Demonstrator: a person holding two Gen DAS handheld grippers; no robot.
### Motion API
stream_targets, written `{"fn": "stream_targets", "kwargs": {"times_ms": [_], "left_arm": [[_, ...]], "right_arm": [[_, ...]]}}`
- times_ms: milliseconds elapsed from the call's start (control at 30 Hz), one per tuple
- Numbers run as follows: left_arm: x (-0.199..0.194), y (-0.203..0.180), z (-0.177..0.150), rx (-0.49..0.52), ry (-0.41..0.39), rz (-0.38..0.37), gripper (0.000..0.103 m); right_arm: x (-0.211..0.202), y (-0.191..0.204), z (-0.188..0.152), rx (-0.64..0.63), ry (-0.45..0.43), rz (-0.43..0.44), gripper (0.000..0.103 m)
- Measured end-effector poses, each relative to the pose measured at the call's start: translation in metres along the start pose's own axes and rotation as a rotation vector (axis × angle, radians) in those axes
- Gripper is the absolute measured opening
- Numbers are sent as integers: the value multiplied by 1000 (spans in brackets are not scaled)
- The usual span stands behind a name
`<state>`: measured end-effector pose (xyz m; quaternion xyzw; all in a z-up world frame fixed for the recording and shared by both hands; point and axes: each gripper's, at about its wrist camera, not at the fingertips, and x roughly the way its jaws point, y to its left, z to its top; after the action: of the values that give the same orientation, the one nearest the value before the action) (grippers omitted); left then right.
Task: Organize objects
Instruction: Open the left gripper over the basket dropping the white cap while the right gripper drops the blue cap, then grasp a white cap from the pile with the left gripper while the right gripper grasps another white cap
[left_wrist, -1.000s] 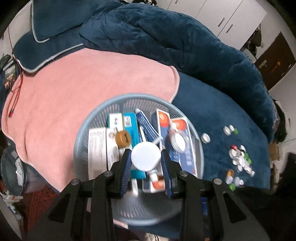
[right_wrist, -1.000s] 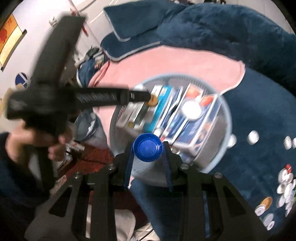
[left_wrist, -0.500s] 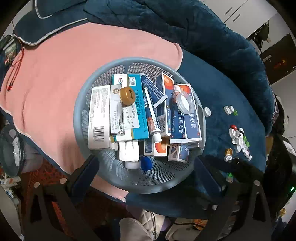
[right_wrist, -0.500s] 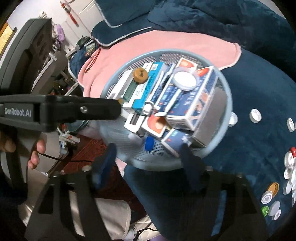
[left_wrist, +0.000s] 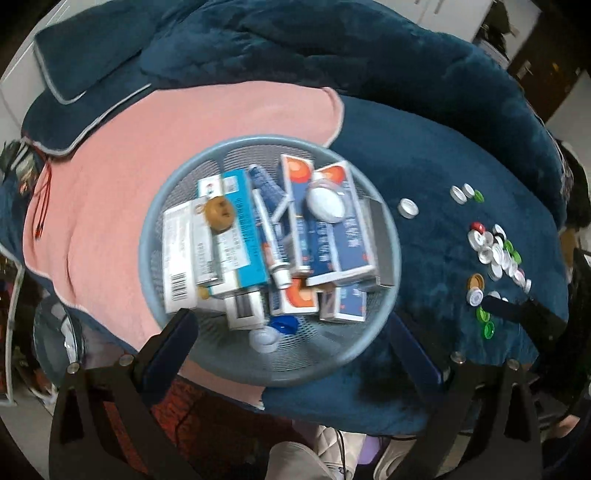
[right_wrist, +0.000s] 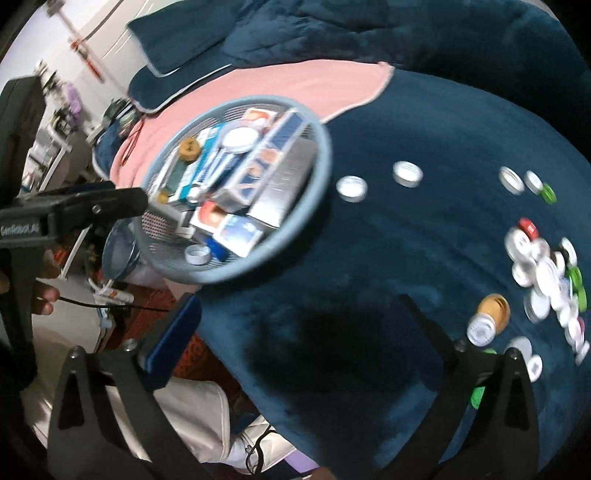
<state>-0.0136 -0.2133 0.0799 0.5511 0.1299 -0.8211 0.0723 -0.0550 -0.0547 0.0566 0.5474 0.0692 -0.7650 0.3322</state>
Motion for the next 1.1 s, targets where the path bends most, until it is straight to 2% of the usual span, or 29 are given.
{"fn": "stream_targets", "kwargs": {"times_ms": [267,367,533,700,833,933,1100], "left_arm": [[-5,-39,2,73,-6,-21,102],[-6,-56,2,86,-14,-55,103],[0,-105,-4,146,-29,-111,102],[41,-165,-26,259,50,-127,102],[66,-196,-42,340,99,-108,102],[74,-206,-41,351,74,-98,102],[93,-212,-39,336,57,-88,102]], "right_arm": [[-20,-38,-24,83,-9,-54,103],[-32,-58,-37,125,-23,-79,103],[-54,-120,-76,306,-38,-147,103],[-56,-178,-124,523,-7,-243,103],[-48,-192,-140,520,7,-319,102],[-43,-194,-136,495,-21,-339,98],[-28,-206,-120,434,-39,-432,71]]}}
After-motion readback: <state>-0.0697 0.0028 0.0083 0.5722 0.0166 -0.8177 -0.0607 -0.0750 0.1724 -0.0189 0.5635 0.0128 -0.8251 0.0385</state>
